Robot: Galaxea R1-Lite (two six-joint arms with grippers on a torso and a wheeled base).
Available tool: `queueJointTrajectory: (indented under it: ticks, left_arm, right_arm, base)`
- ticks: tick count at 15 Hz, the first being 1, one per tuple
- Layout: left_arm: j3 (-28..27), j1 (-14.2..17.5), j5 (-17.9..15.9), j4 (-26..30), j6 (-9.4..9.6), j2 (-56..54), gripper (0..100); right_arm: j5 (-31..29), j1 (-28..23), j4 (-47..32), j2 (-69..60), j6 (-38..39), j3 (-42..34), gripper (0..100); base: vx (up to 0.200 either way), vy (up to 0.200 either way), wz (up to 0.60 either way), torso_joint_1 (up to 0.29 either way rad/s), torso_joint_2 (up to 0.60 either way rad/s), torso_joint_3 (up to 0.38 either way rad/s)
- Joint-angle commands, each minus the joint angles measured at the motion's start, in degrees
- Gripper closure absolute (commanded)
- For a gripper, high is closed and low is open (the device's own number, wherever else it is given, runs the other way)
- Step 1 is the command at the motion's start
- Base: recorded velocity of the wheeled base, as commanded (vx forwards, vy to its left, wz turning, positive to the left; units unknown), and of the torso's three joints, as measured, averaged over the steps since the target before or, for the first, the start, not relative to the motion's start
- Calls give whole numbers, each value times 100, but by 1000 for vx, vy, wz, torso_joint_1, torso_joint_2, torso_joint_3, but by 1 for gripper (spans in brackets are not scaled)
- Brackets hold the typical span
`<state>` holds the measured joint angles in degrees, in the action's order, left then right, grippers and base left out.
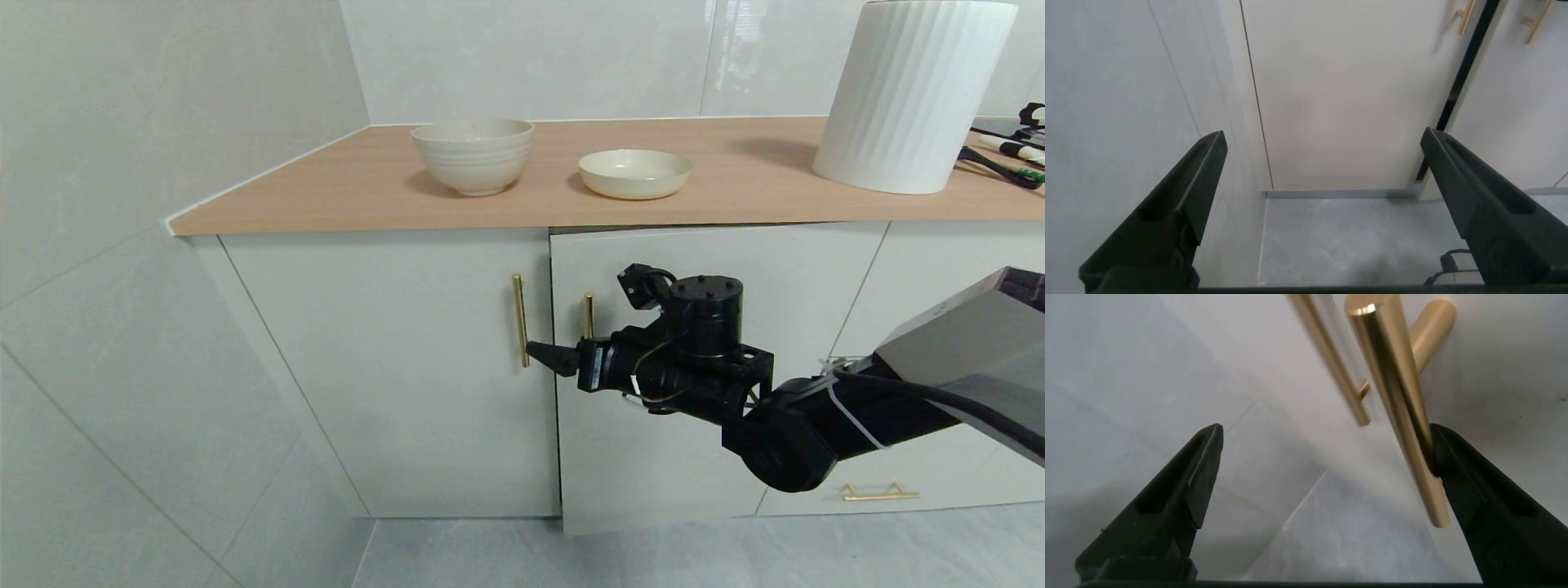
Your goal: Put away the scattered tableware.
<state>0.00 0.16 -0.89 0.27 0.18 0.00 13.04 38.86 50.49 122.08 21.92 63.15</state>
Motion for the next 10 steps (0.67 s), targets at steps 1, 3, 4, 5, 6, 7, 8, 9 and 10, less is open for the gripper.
queueJointTrajectory:
  ticks: [1,3,4,5,6,7,8,9,10]
  left_arm:
    - [0,2,1,0,-1,0,0]
    - [0,2,1,0,-1,9,0]
    - [0,2,1,0,34,9,0]
    - [0,2,1,0,8,9,0]
    - [0,2,1,0,26,0,0]
    - [0,2,1,0,17,0,0]
    - [0,2,1,0,52,0,0]
    - [0,2,1,0,61,0,0]
    - [0,2,10,-9,17,9,0]
  right_arm:
    - [84,7,154,-96,-3,-198,0]
    - [137,7,365,-219,-3,-435,0]
    - [269,7,400,-307,-3,-540,0]
    - [392,7,400,-360,-12,-628,0]
    - [620,7,409,-492,-12,-839,0]
    - [691,7,409,-527,-12,-936,0]
    - [770,7,426,-545,-30,-1059,0]
    - [805,7,514,-536,-30,-1112,0]
    - [884,7,655,-518,-30,-1208,0]
  base:
    - [0,0,0,0,0,0]
    - [0,0,0,0,0,0]
    - [0,0,0,0,0,0]
    - [0,0,0,0,0,0]
    - [0,0,0,0,0,0]
    - [0,0,0,0,0,0]
    - [0,0,0,0,0,0]
    - [0,0,0,0,0,0]
    - [0,0,0,0,0,0]
